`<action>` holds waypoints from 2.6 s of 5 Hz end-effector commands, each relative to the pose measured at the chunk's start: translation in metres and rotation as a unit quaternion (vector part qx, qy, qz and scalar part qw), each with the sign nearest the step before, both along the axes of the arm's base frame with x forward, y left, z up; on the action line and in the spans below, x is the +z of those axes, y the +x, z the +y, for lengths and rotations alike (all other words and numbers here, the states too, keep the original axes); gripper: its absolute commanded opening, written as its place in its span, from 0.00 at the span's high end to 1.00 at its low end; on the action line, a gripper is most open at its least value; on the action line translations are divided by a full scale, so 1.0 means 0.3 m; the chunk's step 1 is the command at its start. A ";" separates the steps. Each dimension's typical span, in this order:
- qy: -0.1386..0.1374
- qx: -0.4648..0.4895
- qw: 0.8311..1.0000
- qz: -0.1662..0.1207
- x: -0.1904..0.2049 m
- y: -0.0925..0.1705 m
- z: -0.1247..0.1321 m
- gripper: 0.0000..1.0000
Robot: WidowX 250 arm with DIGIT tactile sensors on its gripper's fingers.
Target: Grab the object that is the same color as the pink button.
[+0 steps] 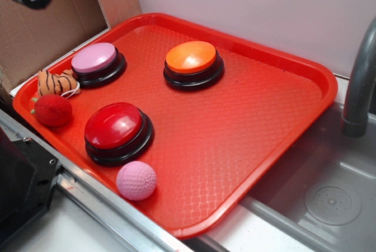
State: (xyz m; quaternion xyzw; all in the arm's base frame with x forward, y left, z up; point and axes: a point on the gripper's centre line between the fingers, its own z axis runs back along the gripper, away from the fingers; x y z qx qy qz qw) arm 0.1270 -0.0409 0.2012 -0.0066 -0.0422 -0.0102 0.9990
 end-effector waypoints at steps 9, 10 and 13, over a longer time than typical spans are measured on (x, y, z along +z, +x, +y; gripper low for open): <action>0.092 0.078 0.990 0.076 -0.637 0.016 -0.265 0.00; 0.093 0.087 0.989 0.070 -0.617 0.024 -0.258 0.96; 0.046 0.051 0.997 0.028 -0.289 0.170 -0.060 1.00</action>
